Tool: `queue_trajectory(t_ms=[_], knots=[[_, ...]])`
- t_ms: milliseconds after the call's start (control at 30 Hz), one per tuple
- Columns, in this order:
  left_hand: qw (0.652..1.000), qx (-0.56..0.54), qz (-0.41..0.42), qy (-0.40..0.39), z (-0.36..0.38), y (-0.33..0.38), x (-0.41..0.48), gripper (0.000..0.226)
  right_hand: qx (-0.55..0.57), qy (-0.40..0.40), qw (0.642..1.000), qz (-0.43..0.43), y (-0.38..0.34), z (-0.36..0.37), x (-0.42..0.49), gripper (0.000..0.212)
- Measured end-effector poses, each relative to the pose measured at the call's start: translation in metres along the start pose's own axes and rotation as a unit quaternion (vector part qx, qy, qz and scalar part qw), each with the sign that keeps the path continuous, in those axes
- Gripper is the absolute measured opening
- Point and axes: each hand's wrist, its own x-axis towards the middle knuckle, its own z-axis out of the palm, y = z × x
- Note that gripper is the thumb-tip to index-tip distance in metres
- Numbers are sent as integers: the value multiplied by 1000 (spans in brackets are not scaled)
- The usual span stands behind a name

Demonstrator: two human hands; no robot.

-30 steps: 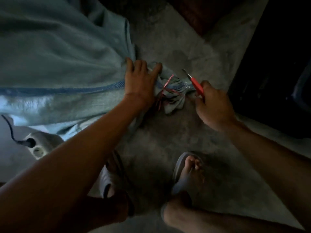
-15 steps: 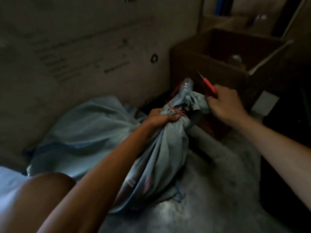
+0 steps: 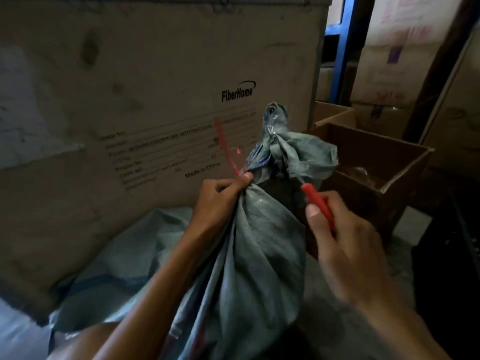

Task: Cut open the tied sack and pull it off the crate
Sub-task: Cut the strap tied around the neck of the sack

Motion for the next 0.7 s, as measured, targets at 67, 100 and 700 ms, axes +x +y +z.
queue_trajectory(t_ms=[67,100,700], knots=[[999,-48,-18,-3,-2,7,-3,65,-26,-20,999,-39,-8,2,-7,26],[997,-73,-25,-1,-3,9,-3,69,-37,-26,998,-51,-11,3,-11,29],[923,-339,-183,-16,0,30,-34,54,-19,53,993,-103,-20,44,-35,20]])
